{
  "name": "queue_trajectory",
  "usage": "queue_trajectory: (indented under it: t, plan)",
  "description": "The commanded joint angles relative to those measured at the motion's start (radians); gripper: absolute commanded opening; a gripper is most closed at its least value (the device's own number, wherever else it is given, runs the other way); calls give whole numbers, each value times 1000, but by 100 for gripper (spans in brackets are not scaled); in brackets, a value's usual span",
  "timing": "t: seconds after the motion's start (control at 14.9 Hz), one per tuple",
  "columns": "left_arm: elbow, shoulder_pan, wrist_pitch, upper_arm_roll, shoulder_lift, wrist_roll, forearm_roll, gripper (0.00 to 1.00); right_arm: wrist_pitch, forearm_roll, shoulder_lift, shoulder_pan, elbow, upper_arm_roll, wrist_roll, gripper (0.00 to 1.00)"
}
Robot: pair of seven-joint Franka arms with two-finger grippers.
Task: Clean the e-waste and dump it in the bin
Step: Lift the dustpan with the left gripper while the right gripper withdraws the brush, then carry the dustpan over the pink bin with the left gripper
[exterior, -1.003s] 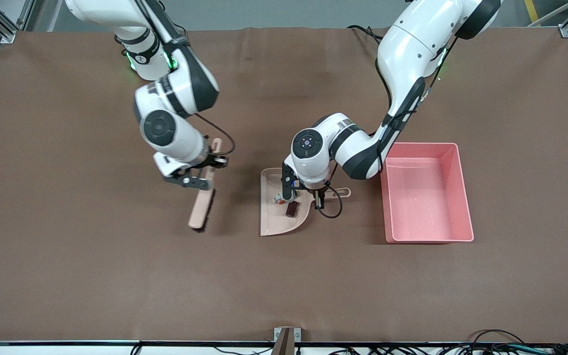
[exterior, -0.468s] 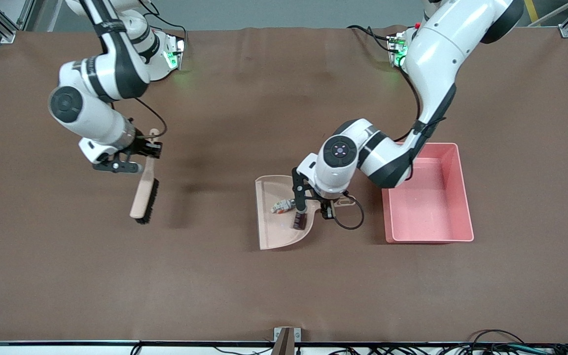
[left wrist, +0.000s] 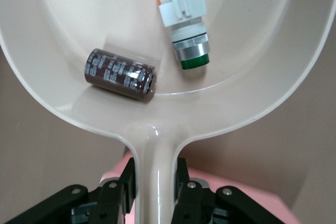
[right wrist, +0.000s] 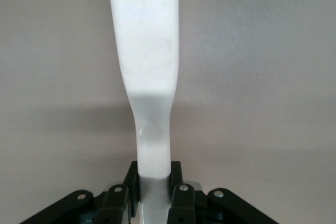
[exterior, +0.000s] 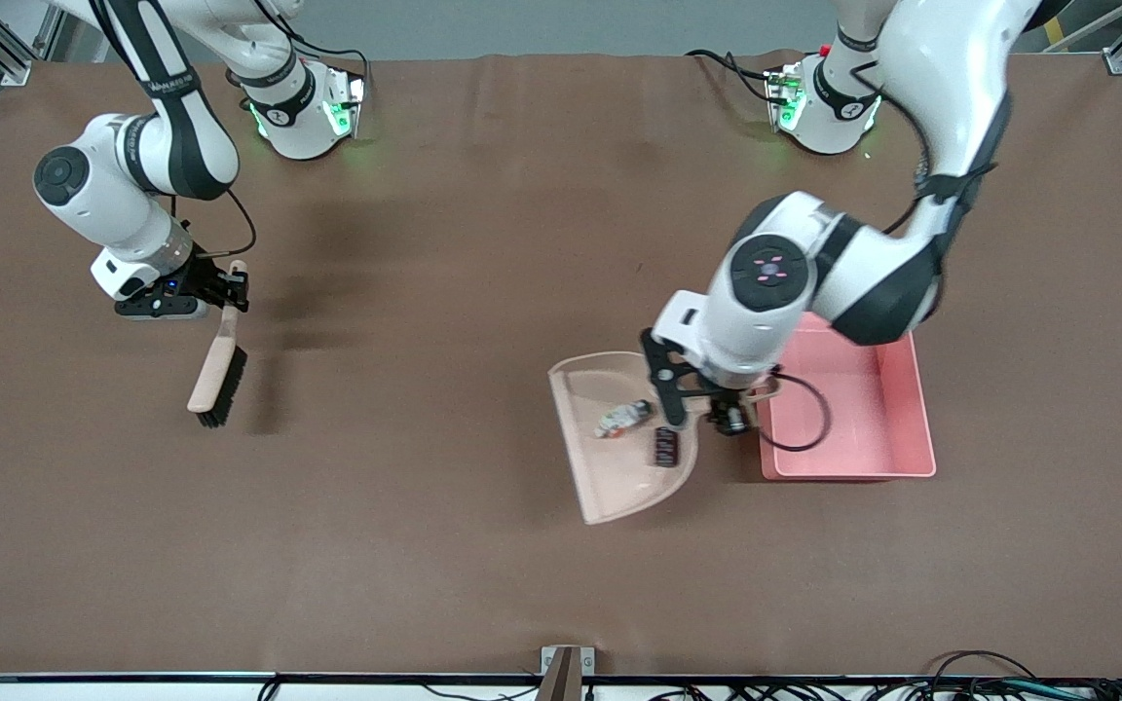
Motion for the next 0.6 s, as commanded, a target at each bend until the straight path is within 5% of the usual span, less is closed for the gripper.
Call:
queue_trajectory:
  t: [0.0,0.54]
  plan:
    - [-27,87,-56,-7,-65,24,-22,11,33,-16,65,-17,-6,20,5,1]
    - [-114,299,-145,-7,-166,289,-14,11,-58,-16,82,-74,-6,22,7,1]
